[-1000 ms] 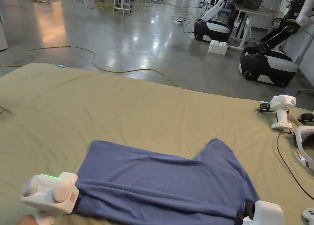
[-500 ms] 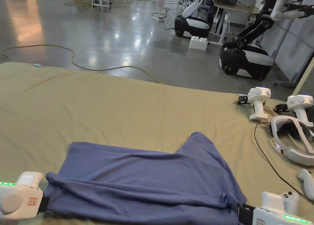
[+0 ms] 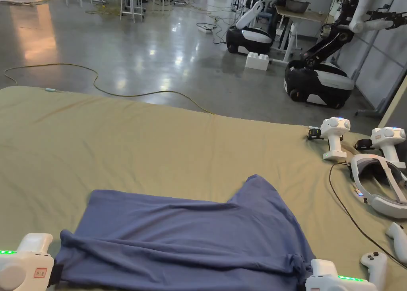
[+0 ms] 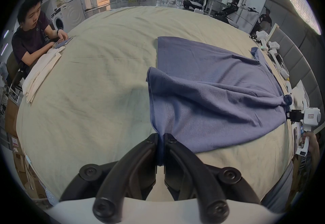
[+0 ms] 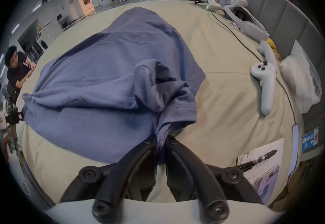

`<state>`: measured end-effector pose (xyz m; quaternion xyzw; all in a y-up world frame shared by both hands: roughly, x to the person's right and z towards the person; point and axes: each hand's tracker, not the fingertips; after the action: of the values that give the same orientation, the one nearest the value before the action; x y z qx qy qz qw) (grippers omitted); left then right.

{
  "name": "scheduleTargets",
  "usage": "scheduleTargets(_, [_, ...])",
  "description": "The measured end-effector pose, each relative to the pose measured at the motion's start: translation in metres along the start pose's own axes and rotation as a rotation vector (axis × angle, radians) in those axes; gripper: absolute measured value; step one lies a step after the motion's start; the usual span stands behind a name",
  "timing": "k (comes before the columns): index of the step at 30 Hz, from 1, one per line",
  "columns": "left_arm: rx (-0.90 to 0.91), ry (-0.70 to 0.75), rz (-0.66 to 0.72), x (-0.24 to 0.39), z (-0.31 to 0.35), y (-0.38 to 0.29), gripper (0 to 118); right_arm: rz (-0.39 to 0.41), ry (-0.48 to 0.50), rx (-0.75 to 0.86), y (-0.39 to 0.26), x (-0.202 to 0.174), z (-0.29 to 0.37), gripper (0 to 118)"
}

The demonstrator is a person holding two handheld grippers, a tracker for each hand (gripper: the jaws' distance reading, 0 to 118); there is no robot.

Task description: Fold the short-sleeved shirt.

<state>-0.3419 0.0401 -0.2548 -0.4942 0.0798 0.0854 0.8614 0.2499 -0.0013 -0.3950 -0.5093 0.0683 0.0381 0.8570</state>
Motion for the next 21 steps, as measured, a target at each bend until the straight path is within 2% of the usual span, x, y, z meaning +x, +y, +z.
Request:
scheduleTargets(7, [0.066,-0.023,-0.002,-0.007,0.031,0.013,8,0.022,0.012,0.096,0.002,-0.004,0.057,7])
scheduleTargets(11, [0.108,-0.028,-0.003,-0.011,0.060,0.019,7,-0.003,0.039,0.136,0.006,0.005,0.088,7])
scheduleTargets(15, [0.126,-0.044,-0.006,-0.026,0.082,0.008,7,0.039,0.025,0.150,-0.008,0.001,0.120,7])
scheduleTargets(21, [0.064,-0.041,-0.009,-0.039,0.086,-0.045,7,0.154,-0.032,0.047,-0.064,-0.020,0.136,7])
